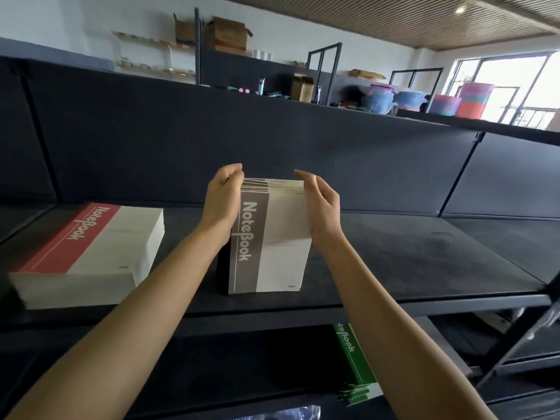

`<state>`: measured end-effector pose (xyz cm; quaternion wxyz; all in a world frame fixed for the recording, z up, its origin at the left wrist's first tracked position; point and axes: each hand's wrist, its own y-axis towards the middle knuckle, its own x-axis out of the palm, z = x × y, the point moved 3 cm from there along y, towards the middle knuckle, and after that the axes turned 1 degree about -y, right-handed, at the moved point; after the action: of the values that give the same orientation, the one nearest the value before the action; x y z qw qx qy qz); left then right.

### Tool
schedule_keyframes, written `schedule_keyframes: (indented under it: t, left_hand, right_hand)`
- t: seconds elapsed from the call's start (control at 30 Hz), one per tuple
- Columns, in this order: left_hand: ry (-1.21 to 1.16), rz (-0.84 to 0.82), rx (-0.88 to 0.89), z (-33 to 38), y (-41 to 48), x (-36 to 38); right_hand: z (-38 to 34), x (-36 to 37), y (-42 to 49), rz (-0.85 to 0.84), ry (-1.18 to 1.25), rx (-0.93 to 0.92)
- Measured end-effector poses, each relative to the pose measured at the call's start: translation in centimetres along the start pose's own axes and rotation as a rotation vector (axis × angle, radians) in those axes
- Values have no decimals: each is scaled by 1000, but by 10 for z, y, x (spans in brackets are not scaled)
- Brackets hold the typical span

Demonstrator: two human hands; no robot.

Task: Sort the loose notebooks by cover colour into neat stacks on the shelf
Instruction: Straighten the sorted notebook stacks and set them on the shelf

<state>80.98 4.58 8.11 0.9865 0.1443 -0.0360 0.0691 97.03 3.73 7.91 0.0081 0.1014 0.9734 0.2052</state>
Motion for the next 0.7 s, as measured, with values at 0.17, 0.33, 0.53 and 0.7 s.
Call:
schedule_keyframes:
  t: [0.17,0.33,0.53,0.7]
  left_hand:
    - [111,17,-3,8,5,-8]
    - [-60,-3,-64,11,-1,-6]
    - [-273,-96,-83,-6,-16,-3]
    - [-236,-130,-35,-14,-9,-5]
  right_hand:
    - [-5,-9,0,78,-148,-33]
    - [-8,-2,-1,66,-98,41]
    - [14,-4,-11,-172,244,298]
    - [31,-11,-8,-262,228,164]
